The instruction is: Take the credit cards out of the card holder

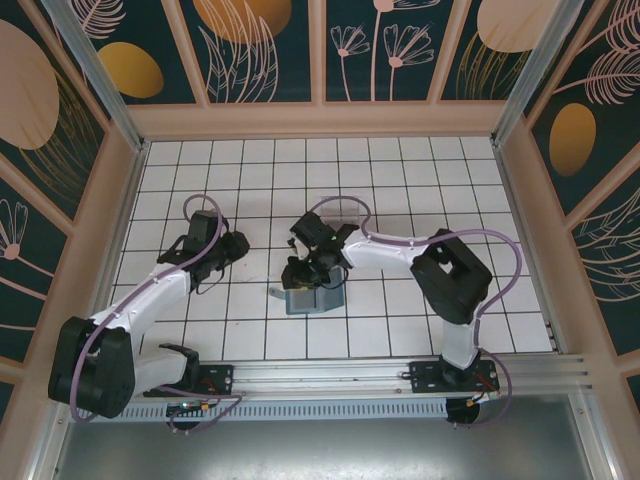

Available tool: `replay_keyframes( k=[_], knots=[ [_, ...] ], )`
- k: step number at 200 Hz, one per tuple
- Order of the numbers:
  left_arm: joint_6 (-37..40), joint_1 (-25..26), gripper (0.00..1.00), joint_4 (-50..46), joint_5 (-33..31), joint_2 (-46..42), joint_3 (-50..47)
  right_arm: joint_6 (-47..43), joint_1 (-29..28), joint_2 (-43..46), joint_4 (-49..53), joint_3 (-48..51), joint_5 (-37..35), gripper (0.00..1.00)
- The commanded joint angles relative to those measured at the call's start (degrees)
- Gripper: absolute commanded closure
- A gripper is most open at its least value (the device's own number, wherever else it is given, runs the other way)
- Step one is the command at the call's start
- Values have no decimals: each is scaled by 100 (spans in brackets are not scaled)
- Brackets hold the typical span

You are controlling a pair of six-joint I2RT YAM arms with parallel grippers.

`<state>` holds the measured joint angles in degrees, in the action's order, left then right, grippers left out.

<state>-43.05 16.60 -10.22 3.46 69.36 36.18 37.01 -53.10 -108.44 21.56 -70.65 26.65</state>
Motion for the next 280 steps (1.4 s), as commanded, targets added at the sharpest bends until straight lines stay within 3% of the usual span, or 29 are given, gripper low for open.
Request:
replay_keyframes(
  k=[1, 113, 280],
  knots=[
    [95, -25, 66, 2, 124, -90, -111, 122, -53, -180, -87, -102, -112, 72],
    [146, -34, 65, -55, 264, -134, -113, 43, -124, -332, 292, -8, -456, 66],
    [230, -32, 65, -61, 515, 32, -6, 115, -404, -362, 1715, -576, -1996, 64]
  ],
)
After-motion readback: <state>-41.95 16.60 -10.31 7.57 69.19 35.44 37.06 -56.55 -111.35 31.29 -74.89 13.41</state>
